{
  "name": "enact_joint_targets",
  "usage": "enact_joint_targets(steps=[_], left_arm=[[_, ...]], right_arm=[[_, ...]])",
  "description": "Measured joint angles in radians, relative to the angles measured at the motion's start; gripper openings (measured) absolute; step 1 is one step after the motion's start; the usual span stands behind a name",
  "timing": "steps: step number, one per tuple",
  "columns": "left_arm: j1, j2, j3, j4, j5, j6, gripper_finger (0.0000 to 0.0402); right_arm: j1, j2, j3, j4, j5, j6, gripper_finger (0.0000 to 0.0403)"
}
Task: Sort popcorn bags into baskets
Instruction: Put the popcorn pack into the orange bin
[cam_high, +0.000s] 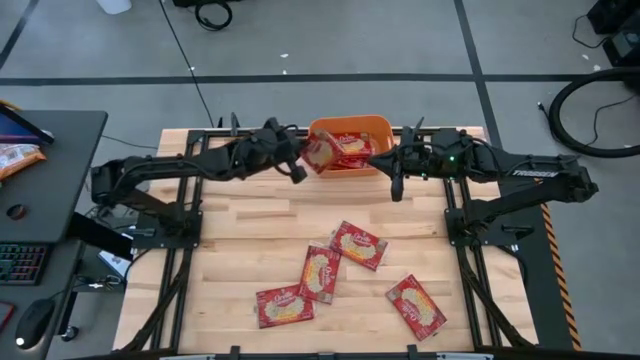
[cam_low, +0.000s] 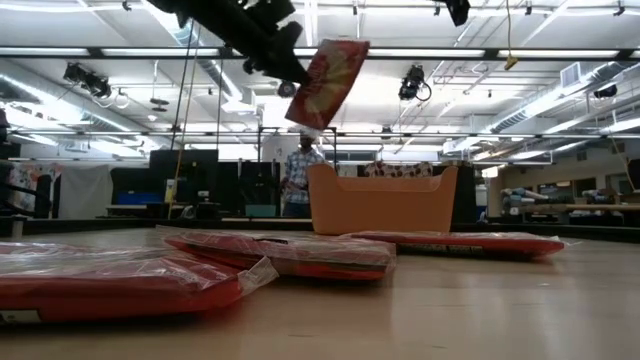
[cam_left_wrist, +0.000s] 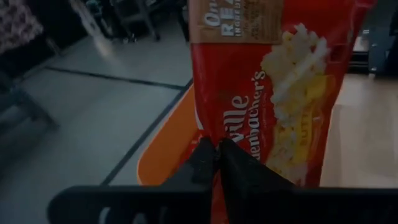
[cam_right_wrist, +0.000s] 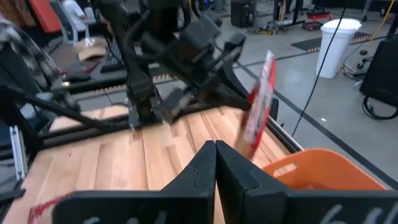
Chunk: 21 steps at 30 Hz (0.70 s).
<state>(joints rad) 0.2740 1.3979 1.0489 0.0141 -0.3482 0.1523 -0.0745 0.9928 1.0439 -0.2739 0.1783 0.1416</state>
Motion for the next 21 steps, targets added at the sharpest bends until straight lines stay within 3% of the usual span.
enact_joint_targets(steps=[13,21], left_arm=[[0.091,0.138,0.000,0.262,0.109,0.098,0.0017],[0.129,0.216,0.092,0.226,0.127,0.144,0.0017]], right_arm=[[-0.002,0.003,0.000,0.019,0.066,0.050,0.0012],[-0.004,0.003,0.000,0.046,0.093,0.050,0.0011]])
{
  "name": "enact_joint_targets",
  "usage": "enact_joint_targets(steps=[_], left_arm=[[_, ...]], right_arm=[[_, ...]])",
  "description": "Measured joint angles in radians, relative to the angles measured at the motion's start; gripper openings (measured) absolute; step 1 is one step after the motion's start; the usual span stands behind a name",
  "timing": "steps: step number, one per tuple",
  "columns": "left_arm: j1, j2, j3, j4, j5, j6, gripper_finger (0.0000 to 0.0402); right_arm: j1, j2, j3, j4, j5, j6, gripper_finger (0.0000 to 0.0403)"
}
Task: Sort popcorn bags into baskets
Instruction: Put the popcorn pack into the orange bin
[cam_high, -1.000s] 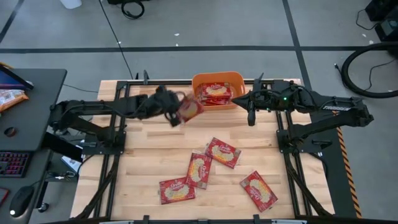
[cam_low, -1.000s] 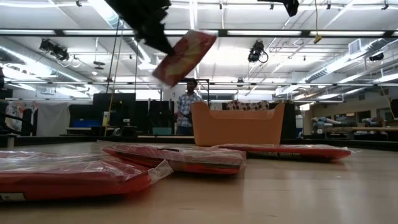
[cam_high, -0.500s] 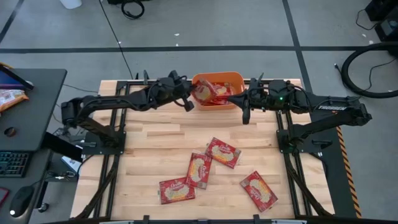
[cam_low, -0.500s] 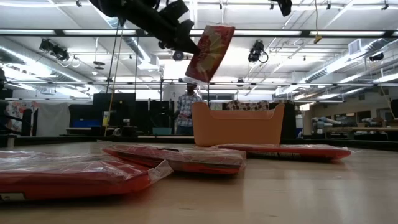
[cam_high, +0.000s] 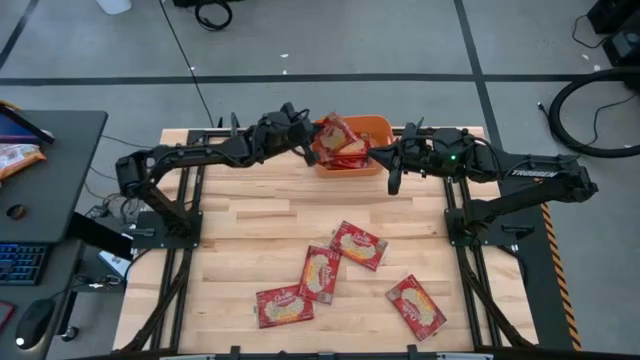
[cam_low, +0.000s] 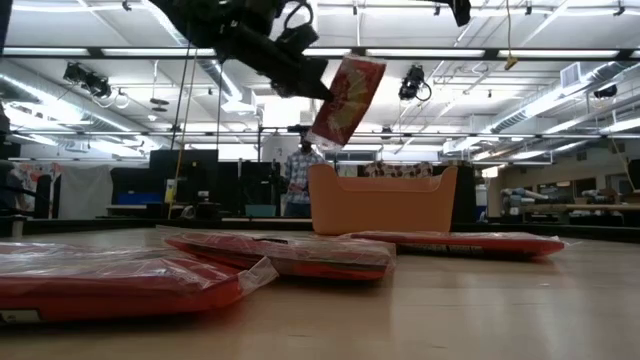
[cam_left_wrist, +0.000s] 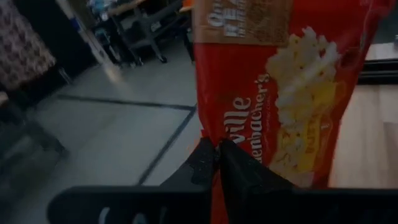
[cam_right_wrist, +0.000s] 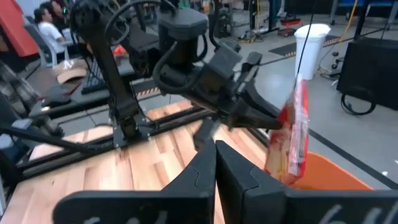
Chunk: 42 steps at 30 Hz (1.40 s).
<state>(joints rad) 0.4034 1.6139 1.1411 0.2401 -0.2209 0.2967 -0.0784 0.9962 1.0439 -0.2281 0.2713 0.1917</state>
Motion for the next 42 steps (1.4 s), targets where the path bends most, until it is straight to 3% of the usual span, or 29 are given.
enact_joint_targets(steps=[11,19,29,39,42], left_arm=[[0.044,0.231,0.269,-0.220,0.037,0.167,0.0018],[0.060,0.331,0.343,-0.224,0.008,0.187,0.0018],[0.060,0.402,0.345,-0.228,-0.051,0.290,0.0021],[0.060,0.410,0.345,-0.225,-0.109,0.317,0.0089],[0.059,0.410,0.345,-0.210,-0.170,0.316,0.0117]], right_arm=[[-0.011,0.000,0.000,0.040,0.001,0.033,0.0011],[-0.002,-0.001,0.000,0.037,-0.002,0.072,0.0012],[0.019,-0.001,0.000,0.037,-0.003,0.109,0.0012],[0.032,-0.001,0.000,0.033,-0.002,0.123,0.0012],[0.032,-0.001,0.000,0.033,-0.002,0.123,0.0012]])
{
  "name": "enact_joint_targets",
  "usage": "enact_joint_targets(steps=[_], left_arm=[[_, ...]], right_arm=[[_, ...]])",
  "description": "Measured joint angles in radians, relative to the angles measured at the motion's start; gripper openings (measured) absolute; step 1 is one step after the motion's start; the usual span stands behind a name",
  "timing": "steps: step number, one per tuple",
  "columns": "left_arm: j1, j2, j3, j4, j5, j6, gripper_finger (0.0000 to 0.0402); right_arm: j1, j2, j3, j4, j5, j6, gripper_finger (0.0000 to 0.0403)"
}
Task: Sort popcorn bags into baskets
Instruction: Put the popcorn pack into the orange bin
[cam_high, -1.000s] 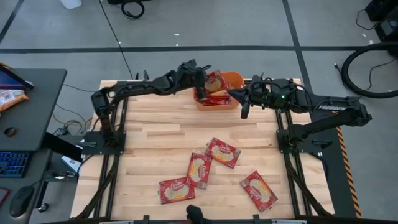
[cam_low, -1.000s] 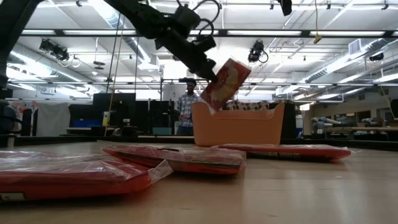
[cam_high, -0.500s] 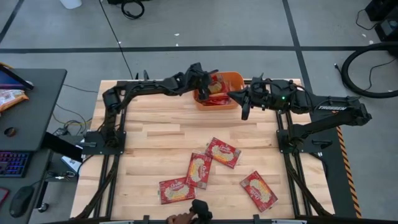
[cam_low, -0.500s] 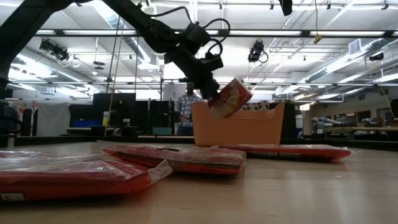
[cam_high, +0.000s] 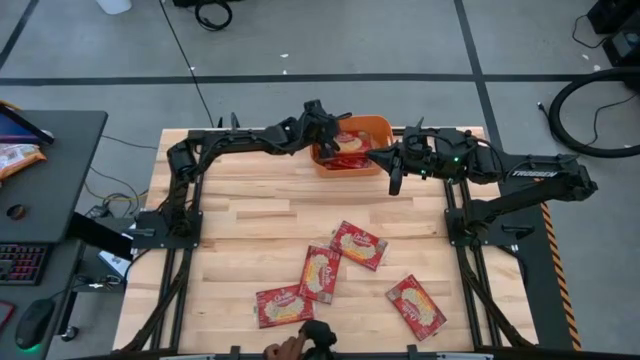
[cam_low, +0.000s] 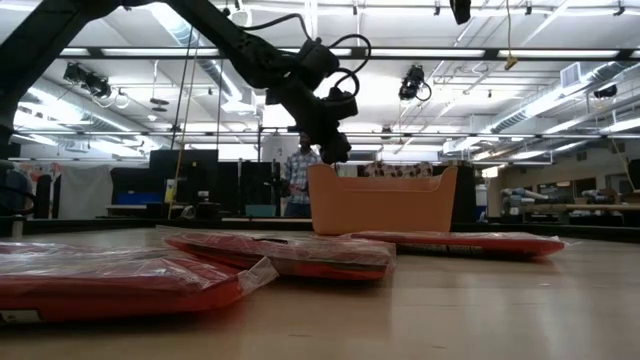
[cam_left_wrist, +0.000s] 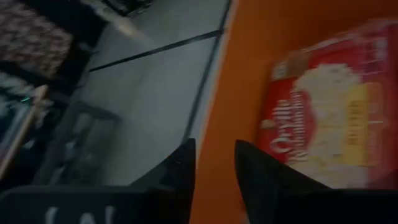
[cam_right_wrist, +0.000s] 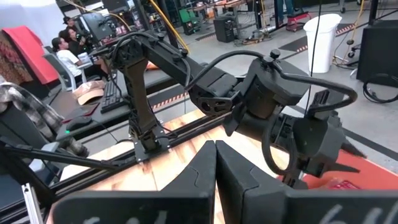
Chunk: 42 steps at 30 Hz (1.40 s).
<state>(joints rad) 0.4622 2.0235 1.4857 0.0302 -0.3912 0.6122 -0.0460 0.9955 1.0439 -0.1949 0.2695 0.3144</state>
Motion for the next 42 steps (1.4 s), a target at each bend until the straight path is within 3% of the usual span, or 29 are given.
enact_joint_targets(steps=[3,8,17,21,26,34,42], left_arm=[[-0.013,-0.007,0.000,0.013,-0.034,-0.021,0.0137],[-0.067,-0.061,0.000,0.018,0.048,-0.083,0.0142],[-0.195,-0.158,0.001,-0.149,0.380,-0.410,0.0142],[-0.245,-0.172,0.001,-0.307,0.525,-0.574,0.0141],[-0.303,-0.172,0.000,-0.531,0.637,-0.757,0.0141],[-0.420,-0.172,0.000,-0.826,0.718,-1.041,0.0141],[-0.538,-0.172,-0.053,-0.837,0.643,-1.142,0.0141]], right_arm=[[0.000,0.000,0.000,0.000,0.000,-0.002,0.0012],[0.000,0.000,0.000,-0.001,0.001,-0.015,0.0012],[0.000,-0.017,0.000,-0.058,-0.009,-0.022,0.0012],[0.000,-0.031,0.000,-0.102,-0.029,-0.038,0.0012],[0.000,-0.036,0.000,-0.109,-0.042,-0.082,0.0013],[-0.003,-0.036,0.000,-0.112,-0.107,-0.138,0.0012],[-0.003,-0.036,0.000,-0.111,-0.134,-0.167,0.0012]])
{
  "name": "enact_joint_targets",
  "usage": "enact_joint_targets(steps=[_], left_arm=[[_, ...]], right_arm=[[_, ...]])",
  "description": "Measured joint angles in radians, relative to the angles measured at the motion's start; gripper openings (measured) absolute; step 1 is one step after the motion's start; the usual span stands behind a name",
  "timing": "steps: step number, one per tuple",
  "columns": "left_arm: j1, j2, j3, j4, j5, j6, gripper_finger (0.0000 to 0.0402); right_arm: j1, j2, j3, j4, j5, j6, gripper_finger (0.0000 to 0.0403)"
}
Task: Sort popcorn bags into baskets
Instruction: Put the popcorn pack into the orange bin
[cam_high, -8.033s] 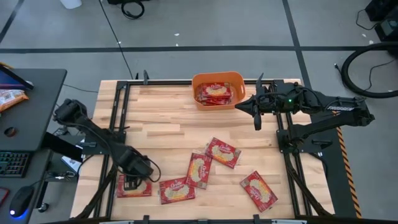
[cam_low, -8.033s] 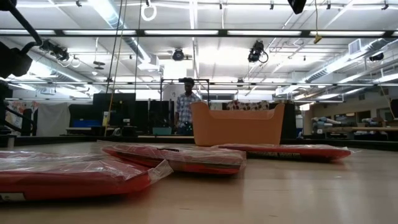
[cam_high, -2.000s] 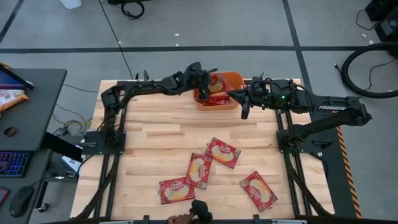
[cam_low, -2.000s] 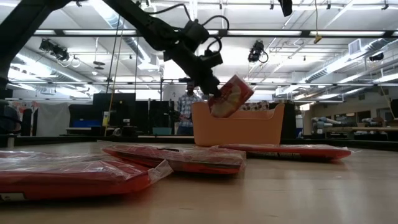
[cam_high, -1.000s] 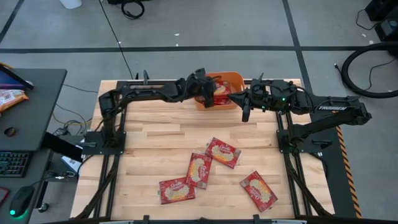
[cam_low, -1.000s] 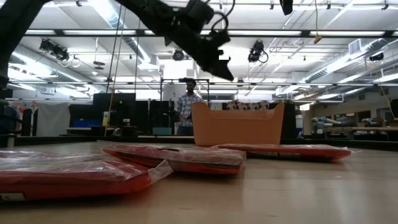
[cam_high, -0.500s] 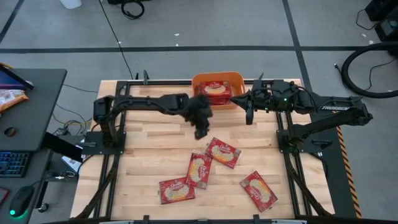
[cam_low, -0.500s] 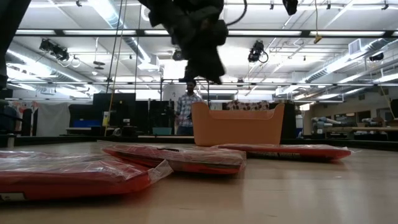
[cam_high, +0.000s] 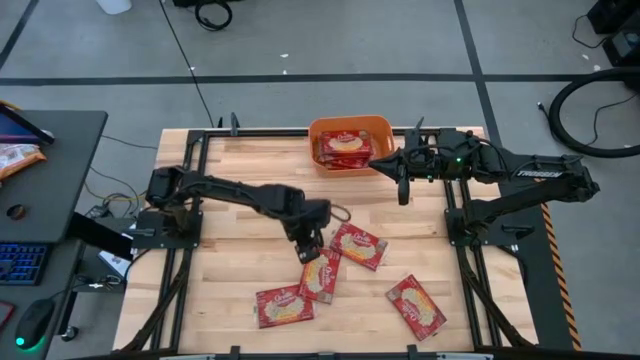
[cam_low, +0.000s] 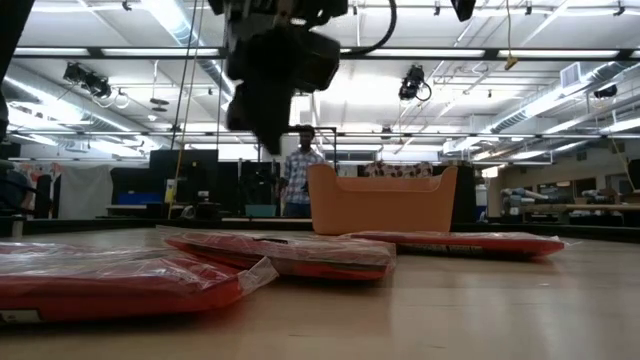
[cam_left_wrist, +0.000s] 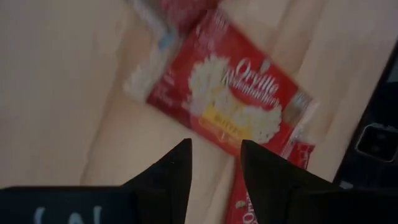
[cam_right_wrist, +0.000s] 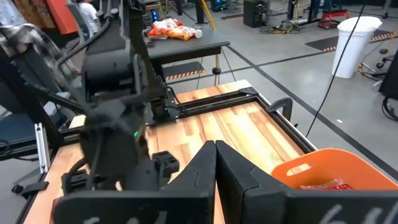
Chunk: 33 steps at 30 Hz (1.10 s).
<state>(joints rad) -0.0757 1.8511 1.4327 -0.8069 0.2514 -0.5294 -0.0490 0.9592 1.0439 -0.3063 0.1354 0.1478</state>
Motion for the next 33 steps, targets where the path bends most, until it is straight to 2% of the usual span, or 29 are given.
enact_joint_targets(steps=[5,11,20,25,33], left_arm=[[-0.036,0.000,-0.128,0.101,0.034,-0.100,0.0141],[-0.034,0.000,-0.299,0.346,0.135,-0.308,0.0141],[-0.035,0.000,-0.482,0.680,0.185,-0.575,0.0142],[-0.041,0.000,-0.540,0.834,0.215,-0.644,0.0142],[-0.052,-0.001,-0.579,0.897,0.214,-0.675,0.0142]], right_arm=[[0.000,0.000,0.000,0.000,-0.016,-0.002,0.0012],[0.001,0.000,0.000,0.001,-0.033,0.013,0.0012],[0.002,0.000,0.000,0.001,-0.059,0.019,0.0011],[0.002,0.000,0.000,0.001,-0.060,0.033,0.0011],[0.002,0.000,0.000,0.001,-0.082,0.034,0.0011]])
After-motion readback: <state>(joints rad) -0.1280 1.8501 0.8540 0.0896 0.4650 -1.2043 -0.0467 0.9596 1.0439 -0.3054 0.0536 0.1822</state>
